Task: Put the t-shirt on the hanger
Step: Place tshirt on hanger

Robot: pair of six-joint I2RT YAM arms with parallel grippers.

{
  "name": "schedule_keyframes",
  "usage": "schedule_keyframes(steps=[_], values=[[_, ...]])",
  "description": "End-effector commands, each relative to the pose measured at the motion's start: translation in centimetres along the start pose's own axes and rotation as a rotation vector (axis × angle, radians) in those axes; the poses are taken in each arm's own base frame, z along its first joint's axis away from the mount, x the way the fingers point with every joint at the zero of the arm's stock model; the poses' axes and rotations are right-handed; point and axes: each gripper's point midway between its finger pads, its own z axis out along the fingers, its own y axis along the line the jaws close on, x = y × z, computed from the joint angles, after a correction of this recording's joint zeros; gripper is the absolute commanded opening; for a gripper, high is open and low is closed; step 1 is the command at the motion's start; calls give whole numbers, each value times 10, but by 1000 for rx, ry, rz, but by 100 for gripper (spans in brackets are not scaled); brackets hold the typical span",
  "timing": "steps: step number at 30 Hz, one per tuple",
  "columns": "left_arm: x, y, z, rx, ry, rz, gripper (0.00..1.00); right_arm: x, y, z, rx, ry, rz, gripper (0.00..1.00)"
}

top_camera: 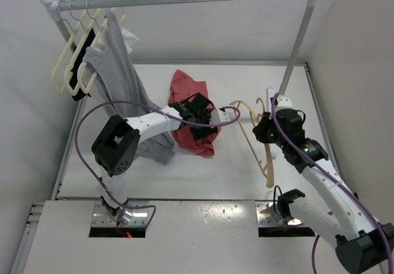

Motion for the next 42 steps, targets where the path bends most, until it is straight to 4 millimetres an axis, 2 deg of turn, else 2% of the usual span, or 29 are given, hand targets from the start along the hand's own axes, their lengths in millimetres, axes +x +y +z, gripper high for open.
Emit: schedule_keyframes(steps=[1,2,5,6,8,9,13,14,17,25,28,31,34,36,38,42], values=[[-7,-4,6,10,-4,-10,51,-22,12,-1,-46,-68,-15,0],[-7,-4,6,10,-4,-10,38,-15,11,0,-48,-46,-26,0],[-7,-2,6,2,1,-1,13,-8,18,-1,-99,-16,-57,0],[-5,0,5,-11,9,-1,0,-7,21,-2,-123,-10,-83,0],[-4,1,5,-20,15,-1,0,4,31,-6,-193,39,-114,0],[-8,8,0,-35,1,-6,0,3,35,-10,-224,38,-143,0],[-35,37,-25,-87,-79,-90,0,21,53,-25,-357,126,-186,0],[-44,40,-32,-100,-103,-108,0,25,59,-31,-399,153,-183,0],[-51,47,-41,-110,-113,-138,0,28,66,-39,-446,174,-179,0],[-41,54,-40,-137,-80,-160,0,13,76,-59,-487,135,-168,0],[-40,64,-43,-168,-75,-154,0,21,76,-63,-501,158,-165,0],[-40,66,-48,-168,-87,-159,0,36,72,-56,-494,180,-128,0],[-48,69,-61,-167,-122,-160,0,29,73,-49,-487,136,-114,0],[-48,66,-62,-159,-125,-160,0,34,72,-40,-479,162,-109,0],[-44,68,-63,-171,-107,-163,0,30,73,-42,-479,163,-123,0],[-38,72,-66,-172,-108,-178,0,36,71,-45,-474,195,-128,0]])
